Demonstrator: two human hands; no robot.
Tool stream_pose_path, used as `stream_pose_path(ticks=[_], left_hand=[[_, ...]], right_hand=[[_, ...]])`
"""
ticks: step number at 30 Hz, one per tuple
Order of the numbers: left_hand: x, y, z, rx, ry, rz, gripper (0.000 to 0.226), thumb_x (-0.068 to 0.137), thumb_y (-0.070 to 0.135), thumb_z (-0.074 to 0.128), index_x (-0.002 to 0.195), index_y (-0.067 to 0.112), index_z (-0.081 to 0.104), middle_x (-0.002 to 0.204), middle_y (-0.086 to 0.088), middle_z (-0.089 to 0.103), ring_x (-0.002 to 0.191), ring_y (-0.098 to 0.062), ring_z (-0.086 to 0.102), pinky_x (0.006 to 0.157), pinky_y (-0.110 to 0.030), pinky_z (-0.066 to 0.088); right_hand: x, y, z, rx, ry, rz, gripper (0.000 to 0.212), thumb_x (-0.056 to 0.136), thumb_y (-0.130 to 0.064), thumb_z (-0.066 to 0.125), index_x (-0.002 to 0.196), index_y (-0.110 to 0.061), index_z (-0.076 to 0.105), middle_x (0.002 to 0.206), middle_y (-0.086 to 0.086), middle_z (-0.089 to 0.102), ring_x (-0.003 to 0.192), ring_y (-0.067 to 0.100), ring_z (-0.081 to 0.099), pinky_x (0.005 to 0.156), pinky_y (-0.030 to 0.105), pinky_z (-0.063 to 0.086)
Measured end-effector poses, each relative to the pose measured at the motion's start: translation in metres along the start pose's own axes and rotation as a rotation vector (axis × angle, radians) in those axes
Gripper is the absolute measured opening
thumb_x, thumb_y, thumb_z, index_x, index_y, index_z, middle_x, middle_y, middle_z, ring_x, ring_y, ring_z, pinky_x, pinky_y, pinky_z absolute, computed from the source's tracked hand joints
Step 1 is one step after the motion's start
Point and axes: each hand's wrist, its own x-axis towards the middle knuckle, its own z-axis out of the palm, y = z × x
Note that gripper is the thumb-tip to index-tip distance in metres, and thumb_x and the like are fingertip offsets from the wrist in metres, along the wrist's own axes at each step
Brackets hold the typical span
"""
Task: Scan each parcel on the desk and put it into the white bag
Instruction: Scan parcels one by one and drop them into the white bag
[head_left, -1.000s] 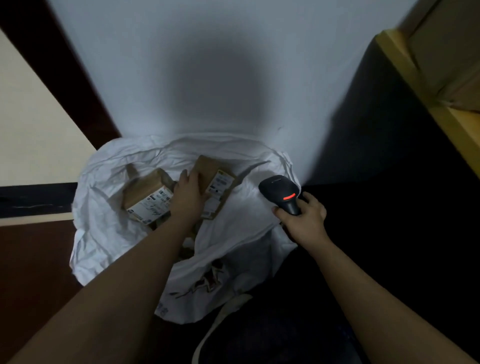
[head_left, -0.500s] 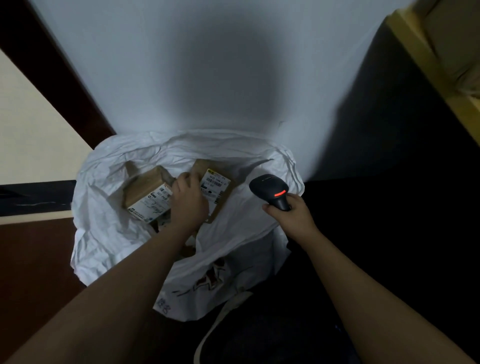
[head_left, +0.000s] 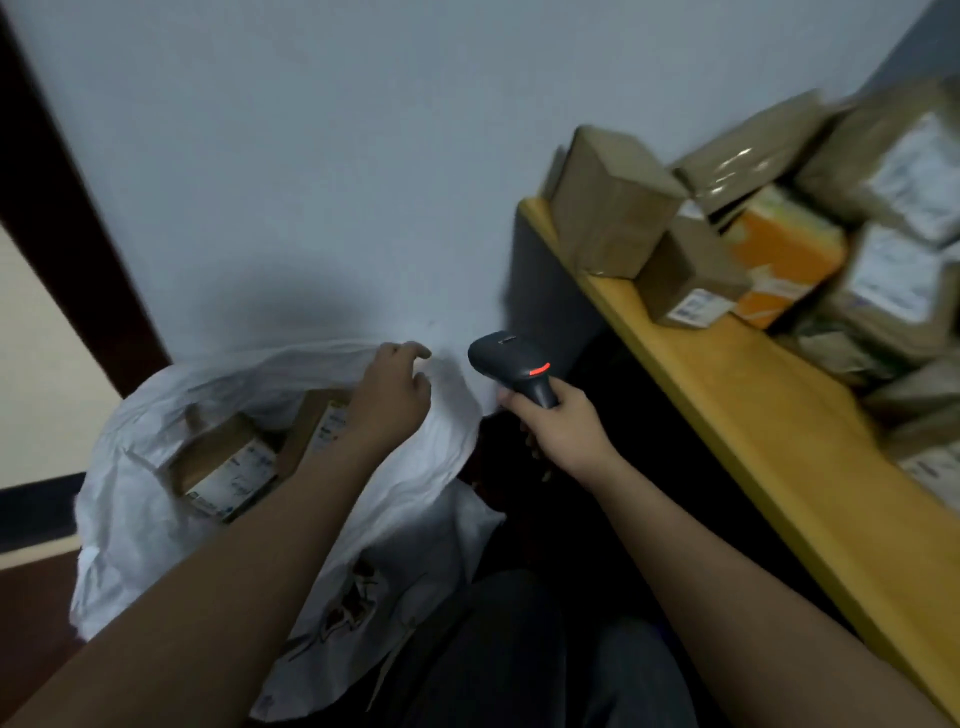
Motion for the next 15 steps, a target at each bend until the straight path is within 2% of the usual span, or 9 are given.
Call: stream_pose_path(ticks=[3, 6, 8, 10, 15], left_hand=[[-0.012, 0.055, -0.008, -0.089, -0.002, 0.119, 0.031, 0.093, 0.007, 0.047, 0.122, 0.013, 0.057, 0.127, -0.011, 0.05, 0.103, -0.029, 0.059, 0.093, -0.044, 0.047], [-0.027, 0.109, -0.012, -0.119, -0.024, 0.205, 0.031, 0.094, 0.009, 0.047, 0.122, 0.015, 0.058, 0.124, -0.007, 0.053, 0.104, -0.023, 0.06, 0.093, -0.035, 0.046], [-0.034, 0.141, -0.011, -0.125, -0.043, 0.253, 0.029, 0.094, 0.012, 0.047, 0.121, 0.016, 0.058, 0.121, -0.005, 0.056, 0.103, -0.02, 0.06, 0.092, -0.035, 0.047], [-0.038, 0.172, -0.01, -0.12, -0.066, 0.291, 0.028, 0.095, 0.015, 0.047, 0.12, 0.016, 0.058, 0.118, -0.004, 0.057, 0.102, -0.018, 0.06, 0.091, -0.036, 0.049], [-0.047, 0.238, 0.004, -0.128, -0.105, 0.36, 0.026, 0.093, 0.016, 0.05, 0.117, 0.016, 0.059, 0.112, -0.003, 0.058, 0.094, -0.017, 0.059, 0.09, -0.036, 0.05]], right_hand=[[-0.037, -0.028, -0.041, -0.05, 0.058, -0.061, 0.02, 0.085, -0.034, 0.073, 0.081, -0.018, 0.062, 0.054, -0.005, 0.057, 0.046, 0.01, 0.054, 0.045, 0.025, 0.042], [-0.071, -0.046, -0.084, -0.079, 0.126, -0.1, 0.014, 0.086, -0.03, 0.073, 0.084, -0.021, 0.063, 0.057, -0.007, 0.057, 0.051, 0.012, 0.055, 0.054, 0.029, 0.044], [-0.09, -0.055, -0.113, -0.108, 0.193, -0.121, 0.011, 0.086, -0.03, 0.073, 0.084, -0.025, 0.063, 0.057, -0.01, 0.057, 0.053, 0.008, 0.054, 0.059, 0.031, 0.044], [-0.108, -0.066, -0.14, -0.086, 0.253, -0.122, 0.013, 0.086, -0.03, 0.072, 0.081, -0.026, 0.061, 0.056, -0.011, 0.057, 0.05, 0.005, 0.052, 0.057, 0.029, 0.042], [-0.139, -0.084, -0.201, 0.067, 0.298, -0.004, 0.018, 0.089, -0.031, 0.07, 0.09, -0.015, 0.062, 0.069, 0.009, 0.057, 0.052, 0.018, 0.052, 0.056, 0.033, 0.044]])
